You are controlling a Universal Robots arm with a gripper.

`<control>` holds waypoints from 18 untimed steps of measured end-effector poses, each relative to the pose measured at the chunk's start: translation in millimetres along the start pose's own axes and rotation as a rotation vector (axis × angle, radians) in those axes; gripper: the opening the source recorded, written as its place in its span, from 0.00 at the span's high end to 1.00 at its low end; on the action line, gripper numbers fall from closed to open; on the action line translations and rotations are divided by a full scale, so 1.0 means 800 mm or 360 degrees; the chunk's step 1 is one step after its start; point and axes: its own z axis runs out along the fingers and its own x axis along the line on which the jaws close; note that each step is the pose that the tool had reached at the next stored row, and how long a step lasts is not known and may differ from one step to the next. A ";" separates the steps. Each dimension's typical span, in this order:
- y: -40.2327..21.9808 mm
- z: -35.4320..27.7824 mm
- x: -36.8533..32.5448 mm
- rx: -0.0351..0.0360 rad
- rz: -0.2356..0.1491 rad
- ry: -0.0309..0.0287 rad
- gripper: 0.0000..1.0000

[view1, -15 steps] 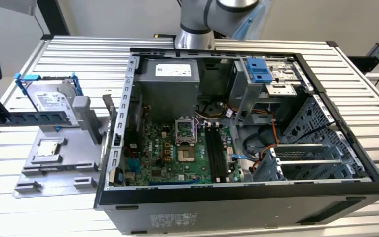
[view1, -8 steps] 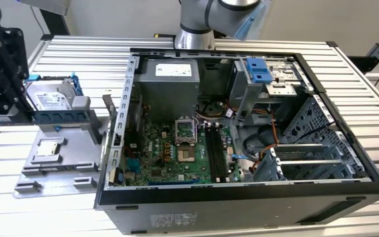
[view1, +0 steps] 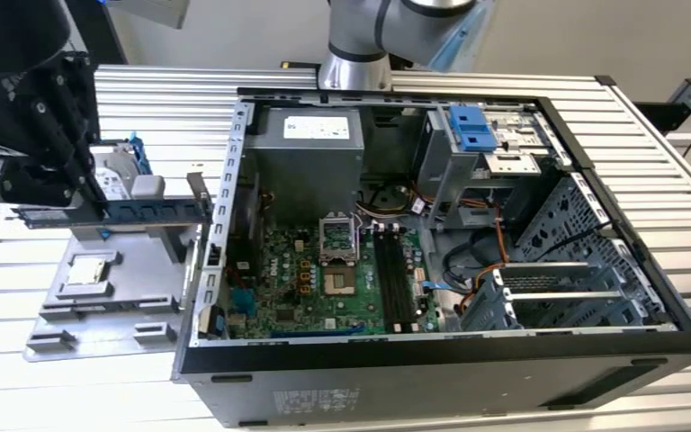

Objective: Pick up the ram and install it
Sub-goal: 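Pick up the ram and move it above insertion slot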

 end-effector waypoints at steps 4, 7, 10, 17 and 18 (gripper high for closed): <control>-0.0184 -0.0005 -0.0006 0.0000 0.0000 0.00001 1.00; -0.0330 -0.0008 -0.0009 0.0000 0.0000 0.00000 1.00; -0.0484 -0.0011 -0.0015 0.0000 0.0000 0.00000 1.00; -0.0847 -0.0020 -0.0027 0.0000 0.0000 0.00000 1.00; -0.0896 -0.0021 -0.0030 0.0000 0.0000 0.00001 1.00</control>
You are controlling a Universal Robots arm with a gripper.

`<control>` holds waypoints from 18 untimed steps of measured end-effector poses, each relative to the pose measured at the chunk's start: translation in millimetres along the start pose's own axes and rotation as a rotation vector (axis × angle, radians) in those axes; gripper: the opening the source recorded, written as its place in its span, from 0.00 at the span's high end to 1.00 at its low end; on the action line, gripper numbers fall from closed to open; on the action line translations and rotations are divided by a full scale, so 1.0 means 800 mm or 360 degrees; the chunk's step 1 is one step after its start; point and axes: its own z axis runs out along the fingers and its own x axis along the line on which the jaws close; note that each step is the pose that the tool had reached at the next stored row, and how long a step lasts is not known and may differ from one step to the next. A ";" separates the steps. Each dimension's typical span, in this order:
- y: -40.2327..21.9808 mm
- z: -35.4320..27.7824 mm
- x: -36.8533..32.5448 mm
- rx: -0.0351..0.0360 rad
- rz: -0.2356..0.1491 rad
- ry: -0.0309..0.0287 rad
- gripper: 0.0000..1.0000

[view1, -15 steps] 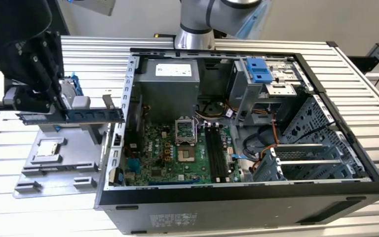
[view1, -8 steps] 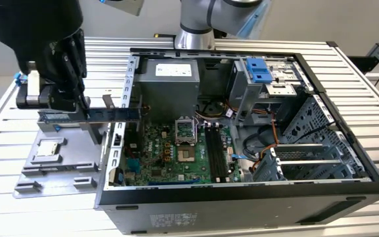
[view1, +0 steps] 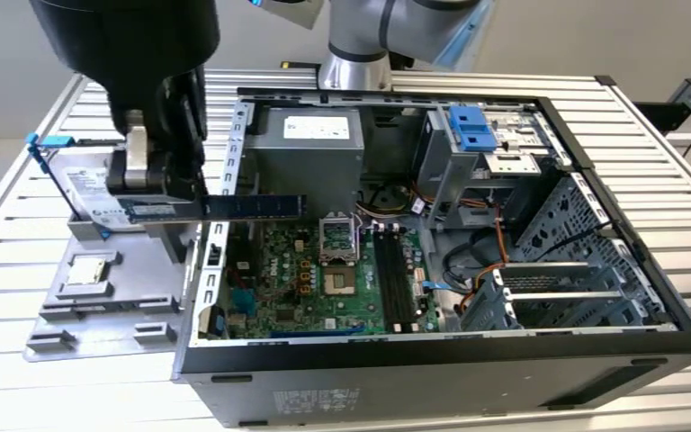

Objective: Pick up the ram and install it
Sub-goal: 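Pick up the ram and move it above insertion slot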

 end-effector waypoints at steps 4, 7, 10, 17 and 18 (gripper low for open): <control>-0.0202 -0.0005 -0.0008 0.0000 0.0000 0.00001 1.00; -0.0348 -0.0008 -0.0013 0.0000 0.0000 0.00001 1.00; -0.0487 -0.0012 -0.0016 0.0000 0.0000 0.00001 1.00; -0.0784 -0.0019 -0.0024 0.0000 0.0000 0.00001 1.00; -0.0830 -0.0020 -0.0026 0.0000 0.0000 0.00001 1.00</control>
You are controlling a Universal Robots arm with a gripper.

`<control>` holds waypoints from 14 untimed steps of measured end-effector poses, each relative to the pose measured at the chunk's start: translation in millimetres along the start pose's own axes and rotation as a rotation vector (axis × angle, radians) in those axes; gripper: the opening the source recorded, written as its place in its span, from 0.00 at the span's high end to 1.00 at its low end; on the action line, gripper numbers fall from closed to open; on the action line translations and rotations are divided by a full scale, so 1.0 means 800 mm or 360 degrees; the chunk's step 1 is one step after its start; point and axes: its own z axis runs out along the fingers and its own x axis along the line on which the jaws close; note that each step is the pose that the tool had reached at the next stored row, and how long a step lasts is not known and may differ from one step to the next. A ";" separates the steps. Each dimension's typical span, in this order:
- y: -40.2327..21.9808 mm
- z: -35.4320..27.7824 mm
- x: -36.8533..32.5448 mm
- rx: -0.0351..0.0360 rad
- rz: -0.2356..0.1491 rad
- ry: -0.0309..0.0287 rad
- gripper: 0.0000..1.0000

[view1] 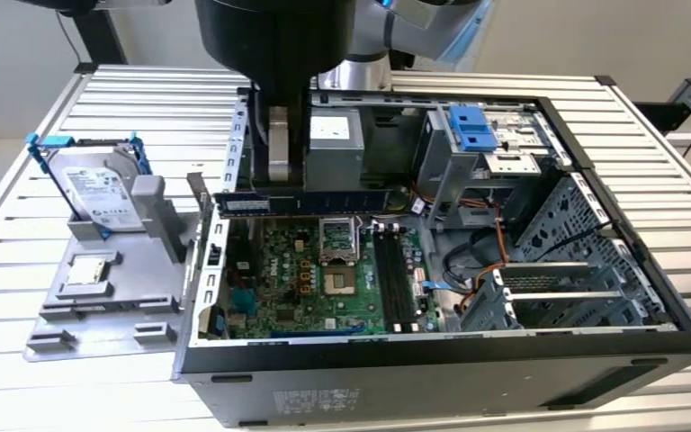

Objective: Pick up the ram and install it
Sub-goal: 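Pick up the ram and move it above insertion slot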

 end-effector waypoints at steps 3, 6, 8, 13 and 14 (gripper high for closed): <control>-0.0123 -0.0003 -0.0005 0.0000 0.0000 0.00001 1.00; -0.0219 -0.0006 -0.0008 0.0000 0.0000 0.00001 1.00; -0.0277 -0.0006 -0.0009 0.0000 0.0000 0.00000 1.00; -0.0438 -0.0010 -0.0014 0.0000 0.0000 0.00000 1.00; -0.0475 -0.0012 -0.0015 0.0000 0.0000 0.00002 1.00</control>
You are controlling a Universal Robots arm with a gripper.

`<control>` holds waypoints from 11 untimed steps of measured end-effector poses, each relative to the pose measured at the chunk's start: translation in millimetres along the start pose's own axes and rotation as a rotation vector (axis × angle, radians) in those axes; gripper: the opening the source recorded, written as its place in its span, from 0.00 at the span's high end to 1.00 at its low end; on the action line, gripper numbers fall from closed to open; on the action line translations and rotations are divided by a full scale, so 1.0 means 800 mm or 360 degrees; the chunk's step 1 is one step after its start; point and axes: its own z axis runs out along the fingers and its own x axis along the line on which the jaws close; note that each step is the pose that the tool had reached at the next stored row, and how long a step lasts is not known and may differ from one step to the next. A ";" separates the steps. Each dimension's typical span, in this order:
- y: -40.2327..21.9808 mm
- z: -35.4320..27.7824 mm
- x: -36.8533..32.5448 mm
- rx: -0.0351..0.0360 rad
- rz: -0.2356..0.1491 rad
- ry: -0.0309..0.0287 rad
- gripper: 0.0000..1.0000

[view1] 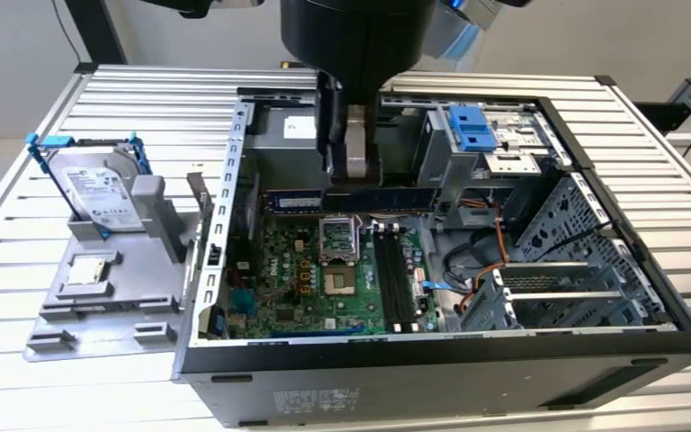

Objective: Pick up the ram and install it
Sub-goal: 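Pick up the ram and move it above insertion slot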

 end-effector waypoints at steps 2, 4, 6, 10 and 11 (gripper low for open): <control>-0.0077 -0.0001 -0.0007 0.0000 0.0000 -0.00001 1.00; -0.0157 -0.0004 -0.0014 0.0000 0.0000 0.00001 1.00; -0.0239 -0.0005 -0.0019 0.0000 0.0000 0.00001 1.00; -0.0409 -0.0009 -0.0034 0.0000 0.0000 0.00001 1.00; -0.0451 -0.0010 -0.0039 0.0000 0.0000 0.00002 1.00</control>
